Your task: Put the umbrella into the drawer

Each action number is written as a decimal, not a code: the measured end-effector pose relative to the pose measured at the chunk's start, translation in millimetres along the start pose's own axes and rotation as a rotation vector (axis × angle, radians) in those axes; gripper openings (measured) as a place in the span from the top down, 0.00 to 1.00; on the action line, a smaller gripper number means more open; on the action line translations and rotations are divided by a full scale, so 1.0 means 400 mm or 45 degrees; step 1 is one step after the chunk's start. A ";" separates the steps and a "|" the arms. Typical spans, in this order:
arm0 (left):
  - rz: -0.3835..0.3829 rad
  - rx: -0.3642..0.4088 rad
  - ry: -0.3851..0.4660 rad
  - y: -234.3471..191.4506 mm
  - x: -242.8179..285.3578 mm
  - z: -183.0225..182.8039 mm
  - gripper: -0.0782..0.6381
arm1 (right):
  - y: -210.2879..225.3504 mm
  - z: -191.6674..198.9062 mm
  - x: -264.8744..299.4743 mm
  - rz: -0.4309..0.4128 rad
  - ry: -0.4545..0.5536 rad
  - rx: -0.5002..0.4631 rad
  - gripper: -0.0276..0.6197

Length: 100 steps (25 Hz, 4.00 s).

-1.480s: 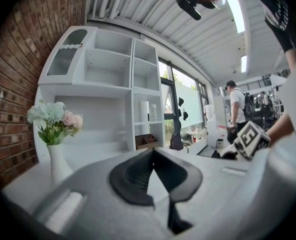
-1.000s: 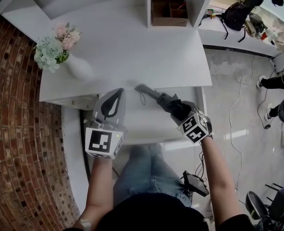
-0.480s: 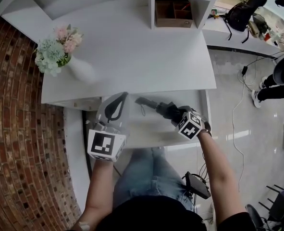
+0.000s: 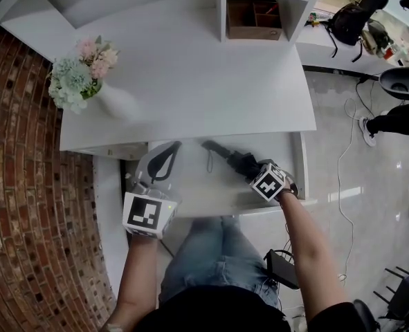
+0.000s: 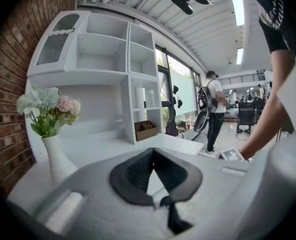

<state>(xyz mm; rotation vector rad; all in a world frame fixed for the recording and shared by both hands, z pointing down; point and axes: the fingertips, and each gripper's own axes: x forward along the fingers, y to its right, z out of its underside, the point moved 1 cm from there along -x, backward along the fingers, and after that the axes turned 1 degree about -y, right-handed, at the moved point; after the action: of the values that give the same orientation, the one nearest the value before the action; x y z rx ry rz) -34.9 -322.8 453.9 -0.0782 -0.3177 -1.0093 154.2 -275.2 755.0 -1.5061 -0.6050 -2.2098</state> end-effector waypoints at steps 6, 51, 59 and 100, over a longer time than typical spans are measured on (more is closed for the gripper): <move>0.001 0.019 -0.003 -0.019 0.005 0.003 0.90 | -0.001 0.009 0.033 0.004 -0.064 0.070 0.57; 0.053 0.102 0.312 0.020 0.000 -0.282 0.90 | 0.011 -0.171 -0.506 0.231 0.486 0.354 0.56; 0.044 0.105 0.355 0.020 -0.008 -0.310 0.90 | 0.026 -0.230 -0.700 0.403 0.732 0.334 0.57; 0.017 0.156 0.543 0.010 -0.052 -0.450 0.90 | -0.043 -0.247 -1.196 1.035 1.447 0.269 0.95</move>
<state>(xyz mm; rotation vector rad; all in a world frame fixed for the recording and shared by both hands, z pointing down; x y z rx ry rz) -1.2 -341.7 276.9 0.2435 0.0121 -0.9640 232.7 -277.2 272.4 -0.1356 0.1468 -1.8158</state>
